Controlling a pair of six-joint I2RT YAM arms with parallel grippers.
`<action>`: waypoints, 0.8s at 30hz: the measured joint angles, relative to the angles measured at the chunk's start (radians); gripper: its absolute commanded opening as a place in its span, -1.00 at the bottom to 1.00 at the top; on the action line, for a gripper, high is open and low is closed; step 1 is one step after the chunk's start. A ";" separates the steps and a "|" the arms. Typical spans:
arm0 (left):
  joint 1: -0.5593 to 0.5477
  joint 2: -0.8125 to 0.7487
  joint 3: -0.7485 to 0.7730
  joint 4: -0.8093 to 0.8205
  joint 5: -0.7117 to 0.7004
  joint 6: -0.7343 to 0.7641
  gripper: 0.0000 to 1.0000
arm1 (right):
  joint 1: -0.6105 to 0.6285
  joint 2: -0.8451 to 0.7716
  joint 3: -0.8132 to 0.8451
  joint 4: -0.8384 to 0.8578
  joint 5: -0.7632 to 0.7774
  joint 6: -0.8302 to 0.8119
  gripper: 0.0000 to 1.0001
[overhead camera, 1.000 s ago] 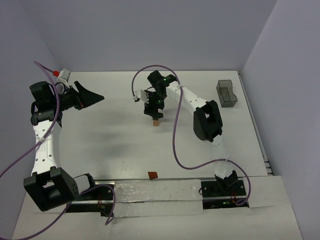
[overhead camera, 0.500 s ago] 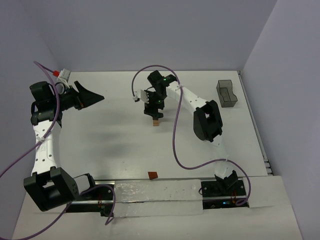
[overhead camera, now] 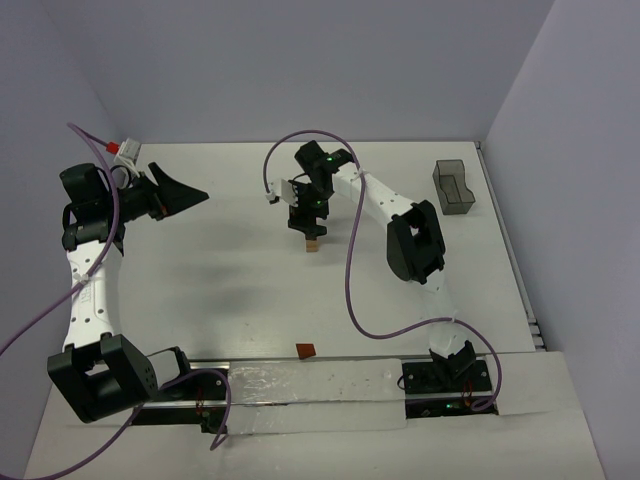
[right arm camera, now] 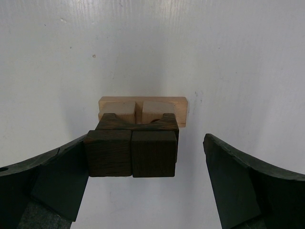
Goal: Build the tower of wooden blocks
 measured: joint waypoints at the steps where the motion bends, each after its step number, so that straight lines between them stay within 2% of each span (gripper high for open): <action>1: 0.000 0.000 0.000 0.000 0.000 -0.001 0.98 | 0.000 0.000 0.000 0.000 0.000 0.000 0.99; 24: 0.000 0.000 -0.002 0.000 0.001 -0.003 0.98 | 0.000 -0.002 -0.009 0.001 0.000 0.000 0.99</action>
